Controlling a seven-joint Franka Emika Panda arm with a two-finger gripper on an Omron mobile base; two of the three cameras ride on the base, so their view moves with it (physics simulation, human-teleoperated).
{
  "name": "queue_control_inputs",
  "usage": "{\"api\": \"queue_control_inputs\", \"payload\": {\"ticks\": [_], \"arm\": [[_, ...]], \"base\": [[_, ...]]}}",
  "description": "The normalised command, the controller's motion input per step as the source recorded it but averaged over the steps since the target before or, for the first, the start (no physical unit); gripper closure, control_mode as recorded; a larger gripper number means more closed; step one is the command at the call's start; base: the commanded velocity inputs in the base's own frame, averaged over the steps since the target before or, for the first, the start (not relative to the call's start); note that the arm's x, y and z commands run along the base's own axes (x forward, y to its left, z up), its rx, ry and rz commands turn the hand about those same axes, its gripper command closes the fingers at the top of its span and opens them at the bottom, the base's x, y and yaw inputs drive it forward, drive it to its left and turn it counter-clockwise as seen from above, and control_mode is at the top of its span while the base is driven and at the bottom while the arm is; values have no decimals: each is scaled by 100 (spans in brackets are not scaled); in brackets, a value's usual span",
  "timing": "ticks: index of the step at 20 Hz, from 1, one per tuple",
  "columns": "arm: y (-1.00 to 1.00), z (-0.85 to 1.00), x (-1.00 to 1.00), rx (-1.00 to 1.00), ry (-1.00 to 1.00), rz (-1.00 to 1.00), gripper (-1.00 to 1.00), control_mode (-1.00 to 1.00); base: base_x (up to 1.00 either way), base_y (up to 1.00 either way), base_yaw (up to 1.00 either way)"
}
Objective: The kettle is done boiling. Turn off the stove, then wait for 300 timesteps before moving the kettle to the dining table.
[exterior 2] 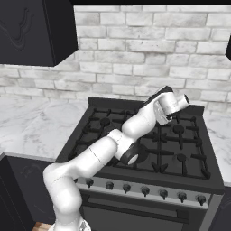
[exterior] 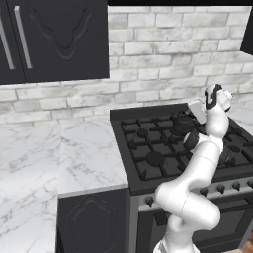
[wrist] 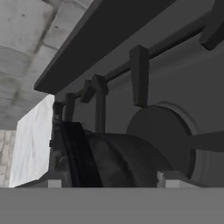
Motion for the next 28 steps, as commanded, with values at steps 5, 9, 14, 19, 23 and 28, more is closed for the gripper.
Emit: {"api": "queue_control_inputs", "payload": {"ticks": [5,9,14,19,23,28], "arm": [[0,2,0,0,-5,2,100,-100],[0,12,0,0,-2,0,100,-100],[0,19,0,0,-1,0,100,-100],[0,25,0,0,-2,0,100,-100],[1,25,0,-2,-2,0,100,-100],[0,29,0,-4,-1,0,100,-100]], "base": [[0,0,0],[0,0,0],[0,0,0],[0,0,0],[0,0,0],[0,0,0]]}}
